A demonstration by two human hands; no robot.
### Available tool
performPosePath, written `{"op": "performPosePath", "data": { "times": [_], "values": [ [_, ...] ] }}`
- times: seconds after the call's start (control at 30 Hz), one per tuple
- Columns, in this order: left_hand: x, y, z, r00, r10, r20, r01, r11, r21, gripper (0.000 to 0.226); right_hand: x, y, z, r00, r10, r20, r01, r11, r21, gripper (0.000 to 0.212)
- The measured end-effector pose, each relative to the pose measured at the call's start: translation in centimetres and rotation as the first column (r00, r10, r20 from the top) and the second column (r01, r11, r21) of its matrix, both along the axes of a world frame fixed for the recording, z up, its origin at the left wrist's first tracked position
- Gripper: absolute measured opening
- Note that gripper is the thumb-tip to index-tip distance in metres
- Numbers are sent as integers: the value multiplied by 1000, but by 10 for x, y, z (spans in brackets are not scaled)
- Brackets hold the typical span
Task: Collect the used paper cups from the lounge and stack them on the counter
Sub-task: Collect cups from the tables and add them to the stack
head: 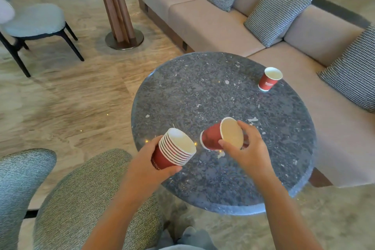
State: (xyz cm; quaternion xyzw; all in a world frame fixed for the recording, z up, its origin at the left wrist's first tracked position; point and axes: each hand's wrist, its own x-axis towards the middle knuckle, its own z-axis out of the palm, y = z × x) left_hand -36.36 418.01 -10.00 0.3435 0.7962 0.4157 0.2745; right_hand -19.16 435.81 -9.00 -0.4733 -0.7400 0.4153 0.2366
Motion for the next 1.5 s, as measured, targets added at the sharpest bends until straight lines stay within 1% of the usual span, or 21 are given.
{"op": "performPosePath", "data": {
  "times": [0.1,0.2,0.3,0.43,0.57,0.77,0.93,1.2,1.5],
  "values": [
    [5,4,-2,997,-68,-23,67,997,-35,76,12,-7,17,995,-19,-100,17,999,-28,65],
    [10,9,-4,987,-147,-62,143,988,-62,83,22,-14,29,984,-8,-176,-3,998,-65,63],
    [17,13,-3,975,-197,-102,191,980,-59,84,32,-21,38,977,32,-211,-59,991,-120,64],
    [25,16,0,958,-258,-124,254,966,-46,86,44,-25,40,957,48,-285,-119,964,-237,67],
    [29,18,5,942,-290,-169,288,957,-37,86,51,-27,36,957,86,-276,-156,956,-247,65],
    [33,17,11,936,-298,-186,301,954,-12,86,47,-31,36,952,162,-261,-230,940,-254,66],
    [34,13,16,938,-293,-185,302,953,18,87,39,-35,36,944,245,-221,-300,916,-265,70],
    [36,2,18,944,-258,-204,272,961,43,87,24,-41,33,905,372,-205,-418,865,-277,64],
    [37,-5,17,951,-219,-221,234,971,46,89,16,-46,30,879,438,-186,-475,834,-281,62]
  ]
}}
